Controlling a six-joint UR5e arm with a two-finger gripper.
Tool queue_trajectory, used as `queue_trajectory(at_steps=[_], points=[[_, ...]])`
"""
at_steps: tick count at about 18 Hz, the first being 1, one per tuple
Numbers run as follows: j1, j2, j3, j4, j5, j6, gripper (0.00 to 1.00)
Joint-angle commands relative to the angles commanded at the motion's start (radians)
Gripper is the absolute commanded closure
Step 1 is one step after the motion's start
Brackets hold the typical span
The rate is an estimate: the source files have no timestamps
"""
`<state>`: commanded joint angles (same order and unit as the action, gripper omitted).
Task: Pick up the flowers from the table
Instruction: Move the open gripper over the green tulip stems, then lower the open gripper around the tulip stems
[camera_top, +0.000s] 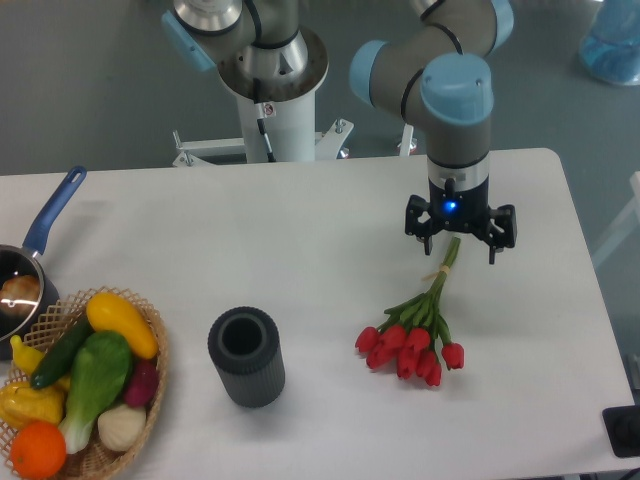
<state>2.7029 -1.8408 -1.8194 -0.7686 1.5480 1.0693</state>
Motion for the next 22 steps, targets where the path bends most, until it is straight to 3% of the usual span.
queue_trajectory(at_steps=[2, 6, 10, 15, 19, 22], points=[[0.003, -0.008, 0.0, 0.005, -0.043, 0.004, 0.0], [-0.003, -0.055, -0.008, 0.003, 0.021, 0.02, 0.0], [0.003, -0.057, -0.032, -0.006, 0.047, 0.118, 0.0], [0.029, -0.074, -0.058, -0.006, 0.014, 0.135, 0.0], [0.034, -0.097, -0.057, -0.008, 0.008, 0.233, 0.0], [0.034, -0.104, -0.055, -0.037, -0.042, 0.239, 0.0]])
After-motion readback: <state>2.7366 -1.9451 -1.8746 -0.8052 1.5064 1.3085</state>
